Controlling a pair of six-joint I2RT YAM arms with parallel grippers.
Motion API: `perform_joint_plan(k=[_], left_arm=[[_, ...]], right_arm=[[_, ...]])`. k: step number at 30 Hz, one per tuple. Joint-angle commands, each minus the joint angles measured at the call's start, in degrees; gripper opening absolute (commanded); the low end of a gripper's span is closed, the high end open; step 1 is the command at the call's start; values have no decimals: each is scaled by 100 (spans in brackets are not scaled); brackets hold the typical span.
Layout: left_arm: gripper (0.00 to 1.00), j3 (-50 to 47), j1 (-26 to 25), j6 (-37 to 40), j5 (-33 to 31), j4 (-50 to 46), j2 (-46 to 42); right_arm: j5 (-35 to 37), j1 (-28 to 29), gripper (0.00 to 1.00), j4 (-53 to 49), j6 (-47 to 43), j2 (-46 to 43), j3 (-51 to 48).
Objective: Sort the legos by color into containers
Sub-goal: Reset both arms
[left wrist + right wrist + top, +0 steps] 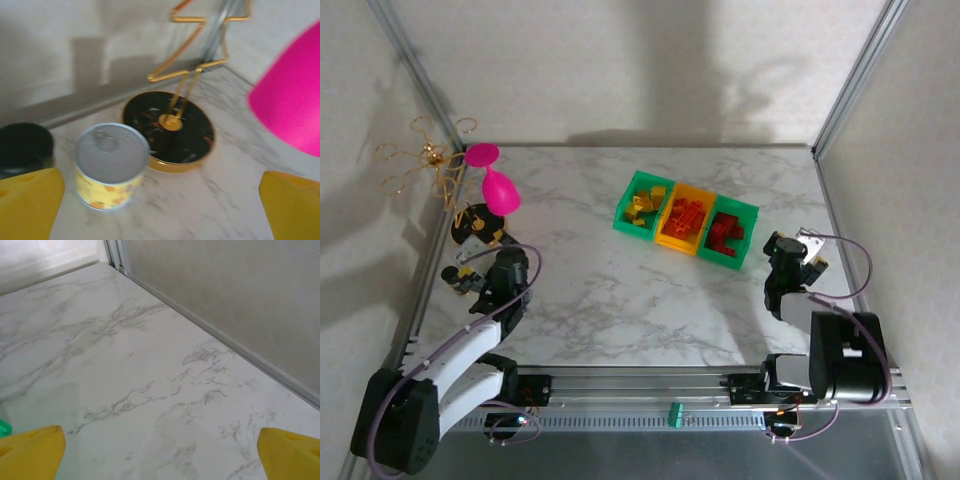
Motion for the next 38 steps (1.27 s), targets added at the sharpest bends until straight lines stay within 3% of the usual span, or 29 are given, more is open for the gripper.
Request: perform_joint_plan(k=[1,3,6,10,12,13,15,16,38], left_arm=[[100,-431,230,1119,614,2212,183],[100,-835,360,1707,1017,3605,579],[100,-832,677,1819,1593,4369,1366],[100,-892,687,2144,2537,5533,2359],[100,-810,697,2248,2834,5903,2907],[100,-740,685,2323,2966,5887,3099],[100,-594,601,2449,2956,5869,3326],[100,-471,593,2412,2966,5502,3261],[100,-458,603,2403,2956,5536,3282]], right_arm=[[-554,-130,99,1533,-325,438,73],[-1293,-257,99,2036,-426,684,21],[-1749,-262,99,2221,-624,753,-20],[-2476,-179,99,3874,-1064,700,-1001],[-2430,-38,99,4661,-1222,1131,-1181],[-2176,67,99,4862,-1325,1340,-1129],[-1691,168,99,3682,-1190,1221,-647],[-1643,210,99,4026,-1258,1320,-715],[-1593,262,99,3901,-1299,1283,-692]])
